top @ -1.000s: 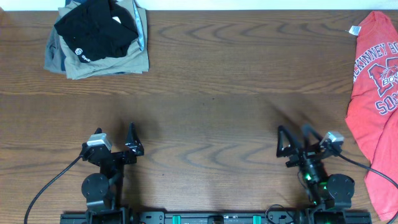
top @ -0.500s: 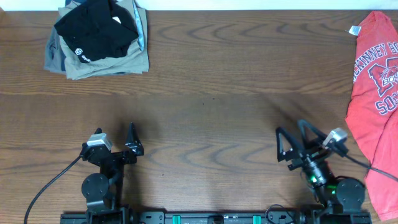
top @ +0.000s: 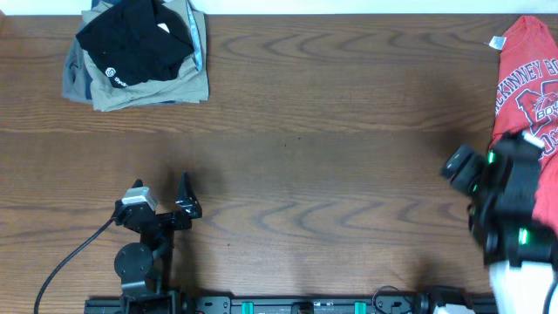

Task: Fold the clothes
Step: 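Reach the right gripper to the red t-shirt and grasp its edge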

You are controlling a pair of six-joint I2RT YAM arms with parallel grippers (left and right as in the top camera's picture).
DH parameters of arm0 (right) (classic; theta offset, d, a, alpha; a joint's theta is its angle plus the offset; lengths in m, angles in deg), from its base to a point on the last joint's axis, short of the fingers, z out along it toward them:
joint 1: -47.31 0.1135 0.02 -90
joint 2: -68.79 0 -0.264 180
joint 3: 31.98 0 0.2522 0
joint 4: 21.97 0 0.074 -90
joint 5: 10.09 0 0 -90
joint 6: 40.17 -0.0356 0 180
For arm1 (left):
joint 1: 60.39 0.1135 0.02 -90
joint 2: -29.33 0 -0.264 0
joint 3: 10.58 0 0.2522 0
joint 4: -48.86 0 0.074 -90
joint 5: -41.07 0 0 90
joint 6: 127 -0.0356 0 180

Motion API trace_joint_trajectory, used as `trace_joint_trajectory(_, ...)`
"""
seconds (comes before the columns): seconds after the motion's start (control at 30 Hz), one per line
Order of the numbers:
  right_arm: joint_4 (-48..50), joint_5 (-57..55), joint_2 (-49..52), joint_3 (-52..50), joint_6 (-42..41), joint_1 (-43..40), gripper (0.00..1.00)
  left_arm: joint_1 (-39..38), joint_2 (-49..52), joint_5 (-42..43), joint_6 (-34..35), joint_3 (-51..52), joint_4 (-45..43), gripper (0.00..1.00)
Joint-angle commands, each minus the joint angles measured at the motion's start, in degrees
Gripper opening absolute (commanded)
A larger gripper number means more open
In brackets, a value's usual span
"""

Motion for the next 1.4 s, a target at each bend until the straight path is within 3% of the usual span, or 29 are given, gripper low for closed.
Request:
trace_joint_trajectory(0.0,-1.5,-5.8,9.9,3.5,-3.3,-5.7,0.99,0.3,-0.4,-0.2,0.3,1.6,0.8,0.98)
trace_joint_trajectory(0.17,-1.1,0.1,22.1,4.7,-3.3,-14.6,0.99,0.3,-0.4,-0.2,0.3,1.6,0.8,0.98)
trace_joint_trajectory(0.43,2.4,6.8,31.5,4.7,0.3,-22.2,0.99,0.3,-0.4,-0.2,0.3,1.6,0.8,0.98)
trace_joint_trajectory(0.57,7.8,11.2,34.4,4.7,4.8,-22.9,0.97,0.3,-0.4,-0.2,0.3,1.6,0.8,0.98)
trace_joint_trajectory(0.73,14.5,11.1,38.6,4.7,4.9,-23.0,0.85,0.3,-0.4,-0.2,0.3,1.6,0.8,0.98)
trace_joint_trajectory(0.83,17.4,11.1,41.4,4.7,4.9,-23.0,0.84,0.3,-0.4,-0.2,0.3,1.6,0.8,0.98)
trace_joint_trajectory(0.93,19.7,11.1,43.7,4.7,4.9,-23.0,0.84,0.3,-0.4,-0.2,0.3,1.6,0.8,0.98)
trace_joint_trajectory(1.13,22.9,11.1,46.4,4.7,5.1,-23.0,0.75,0.3,-0.4,-0.2,0.3,1.6,0.8,0.98)
trace_joint_trajectory(1.23,24.4,10.8,47.9,4.7,6.0,-23.0,0.65,0.3,-0.4,-0.2,0.3,1.6,0.8,0.98)
trace_joint_trajectory(1.37,25.4,10.3,50.1,4.7,6.0,-23.0,0.64,0.3,-0.4,-0.2,0.3,1.6,0.8,0.98)
